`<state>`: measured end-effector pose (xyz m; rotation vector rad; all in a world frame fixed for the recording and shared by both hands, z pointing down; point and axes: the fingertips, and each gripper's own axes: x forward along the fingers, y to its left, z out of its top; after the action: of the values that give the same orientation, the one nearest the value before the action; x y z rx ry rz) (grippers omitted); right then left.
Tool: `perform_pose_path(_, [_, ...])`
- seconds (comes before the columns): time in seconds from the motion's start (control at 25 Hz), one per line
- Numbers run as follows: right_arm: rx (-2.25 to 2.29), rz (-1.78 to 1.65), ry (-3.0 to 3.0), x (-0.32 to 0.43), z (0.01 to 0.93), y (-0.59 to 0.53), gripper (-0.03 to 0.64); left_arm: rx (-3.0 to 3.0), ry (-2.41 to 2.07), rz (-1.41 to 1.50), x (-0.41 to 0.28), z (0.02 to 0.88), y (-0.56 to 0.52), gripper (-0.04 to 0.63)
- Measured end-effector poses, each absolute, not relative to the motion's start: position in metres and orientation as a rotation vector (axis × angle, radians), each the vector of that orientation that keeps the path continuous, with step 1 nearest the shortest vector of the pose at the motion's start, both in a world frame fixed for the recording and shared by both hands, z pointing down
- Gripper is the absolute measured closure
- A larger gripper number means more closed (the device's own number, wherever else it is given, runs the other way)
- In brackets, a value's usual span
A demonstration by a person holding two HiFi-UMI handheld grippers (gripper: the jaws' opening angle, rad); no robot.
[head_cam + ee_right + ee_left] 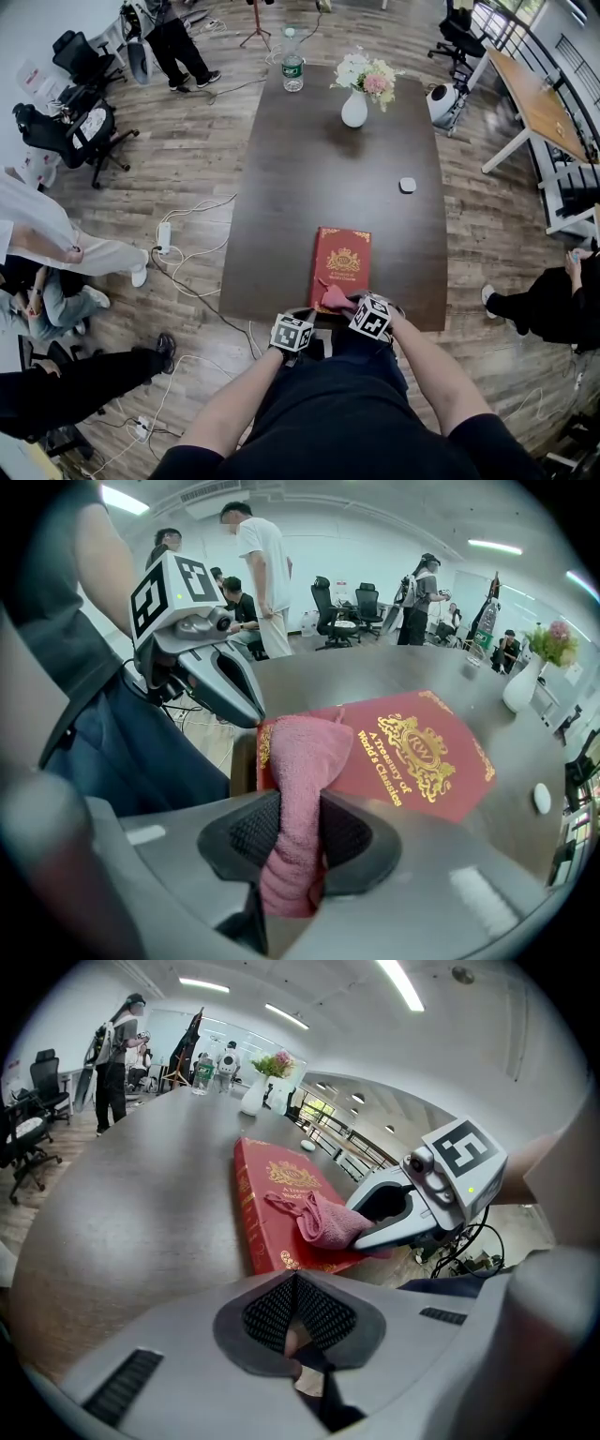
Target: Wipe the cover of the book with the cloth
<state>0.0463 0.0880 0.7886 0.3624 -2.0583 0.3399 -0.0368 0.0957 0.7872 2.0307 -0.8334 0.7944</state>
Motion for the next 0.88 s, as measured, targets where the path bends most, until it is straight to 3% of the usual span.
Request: perform_pose_path(0.88, [0.448,0.367,-2.036,0.085,0.785,0.092,0.500,2.039,-0.826,0.813,-0.038,0.785,0.094,0.600])
